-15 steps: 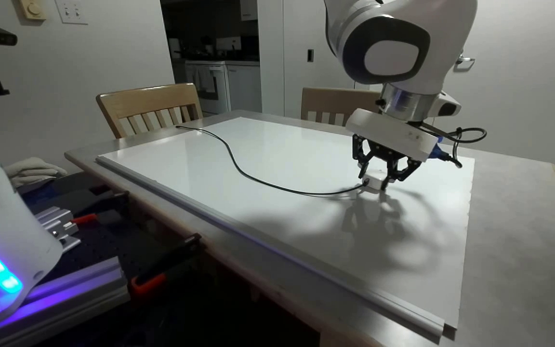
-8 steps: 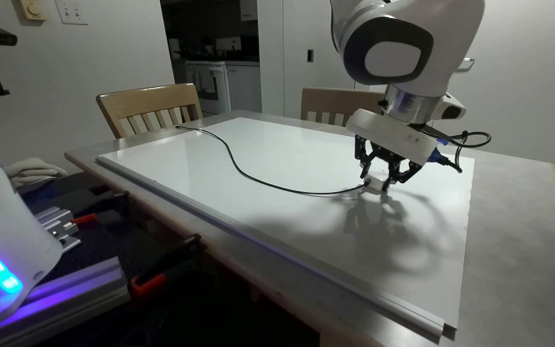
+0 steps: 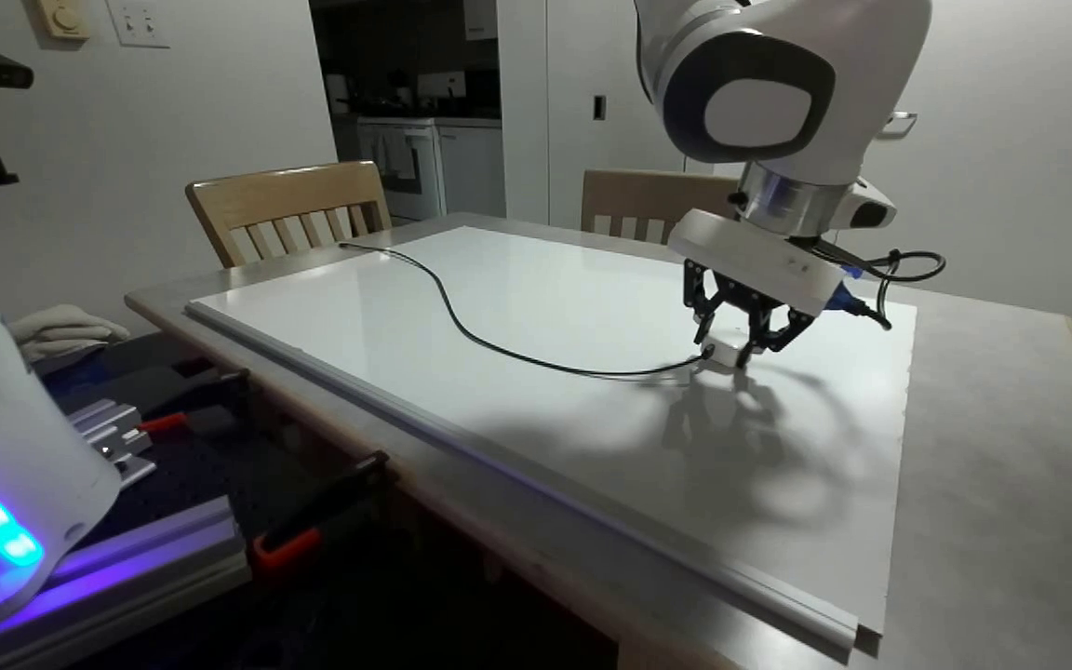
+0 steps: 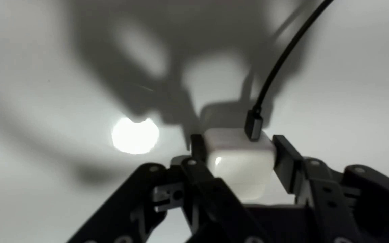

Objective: Coil the phone charger

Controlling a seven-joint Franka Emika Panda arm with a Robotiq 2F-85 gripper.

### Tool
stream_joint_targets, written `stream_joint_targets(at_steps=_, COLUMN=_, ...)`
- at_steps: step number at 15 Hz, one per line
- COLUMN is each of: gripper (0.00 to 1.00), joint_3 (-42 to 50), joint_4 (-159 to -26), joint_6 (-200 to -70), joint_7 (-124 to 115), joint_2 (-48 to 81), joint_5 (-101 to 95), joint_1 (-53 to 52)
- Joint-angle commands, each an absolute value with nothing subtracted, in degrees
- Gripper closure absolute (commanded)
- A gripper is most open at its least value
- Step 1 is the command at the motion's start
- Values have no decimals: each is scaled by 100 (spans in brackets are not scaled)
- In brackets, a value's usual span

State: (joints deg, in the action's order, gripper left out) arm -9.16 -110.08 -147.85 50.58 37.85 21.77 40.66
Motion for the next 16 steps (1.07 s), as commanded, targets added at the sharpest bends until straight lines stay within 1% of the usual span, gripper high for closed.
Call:
stream_joint_targets(at_steps=1, gripper=73, joint_3=-670, joint_4=-10827, joint_6=-14474, joint_7=4980, joint_2=3731, joint_5=1810, joint_1=3734)
stream_joint_targets(at_steps=6, gripper=73, joint_3=-297, joint_4=-10362, joint_6=-13977, joint_7=4702, joint_2=3857, joint_5=1061, joint_1=3105)
stream_joint_targets(at_steps=9, gripper=73, joint_3=-460, joint_4=-10043, joint_6=-13868, joint_7=5281, joint_2=4035, joint_5=1053, joint_1=3003)
stream_joint_targets(at_steps=16, gripper=73, joint_3=-471, joint_4=-9376, joint_6=-13575, joint_7=6713, joint_2=4489, joint_5=715, joint_1=2693)
